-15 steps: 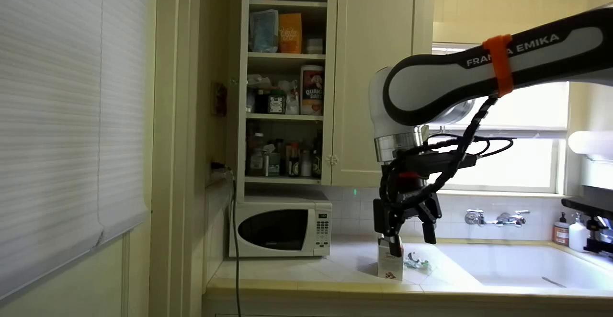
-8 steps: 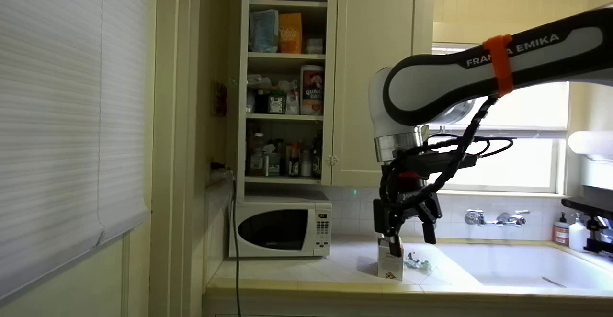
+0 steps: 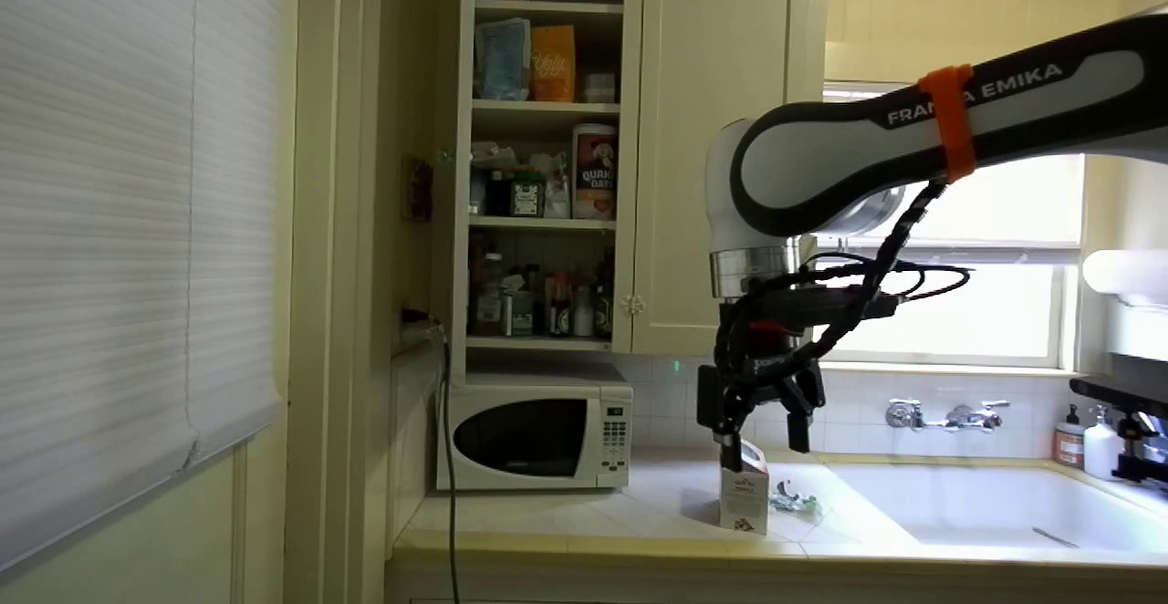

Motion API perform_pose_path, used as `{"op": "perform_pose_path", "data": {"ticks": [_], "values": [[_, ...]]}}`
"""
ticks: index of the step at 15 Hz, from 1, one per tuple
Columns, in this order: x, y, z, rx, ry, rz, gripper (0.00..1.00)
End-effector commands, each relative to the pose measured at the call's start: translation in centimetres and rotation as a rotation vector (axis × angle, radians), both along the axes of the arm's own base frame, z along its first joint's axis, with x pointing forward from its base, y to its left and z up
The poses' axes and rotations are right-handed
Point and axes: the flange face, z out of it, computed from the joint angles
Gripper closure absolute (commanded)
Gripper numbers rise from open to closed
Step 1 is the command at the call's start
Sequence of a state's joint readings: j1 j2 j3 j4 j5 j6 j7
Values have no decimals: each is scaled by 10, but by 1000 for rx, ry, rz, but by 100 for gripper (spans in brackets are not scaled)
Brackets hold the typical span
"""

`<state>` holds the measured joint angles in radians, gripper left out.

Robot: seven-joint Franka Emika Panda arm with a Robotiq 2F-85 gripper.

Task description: Close the cupboard

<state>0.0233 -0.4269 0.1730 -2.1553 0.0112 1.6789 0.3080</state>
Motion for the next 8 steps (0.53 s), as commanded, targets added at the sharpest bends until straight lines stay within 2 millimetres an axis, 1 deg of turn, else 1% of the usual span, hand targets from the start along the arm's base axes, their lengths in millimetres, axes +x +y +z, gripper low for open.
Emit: {"op": "perform_pose_path", "data": {"ticks": [1,4,6,8], "values": [[36,0,14,14,-96,27,0],[71,10,26,26,-198,79,0],[93,23,36,15,-268,135,0],[115,43,48,2,-340,189,0]]}}
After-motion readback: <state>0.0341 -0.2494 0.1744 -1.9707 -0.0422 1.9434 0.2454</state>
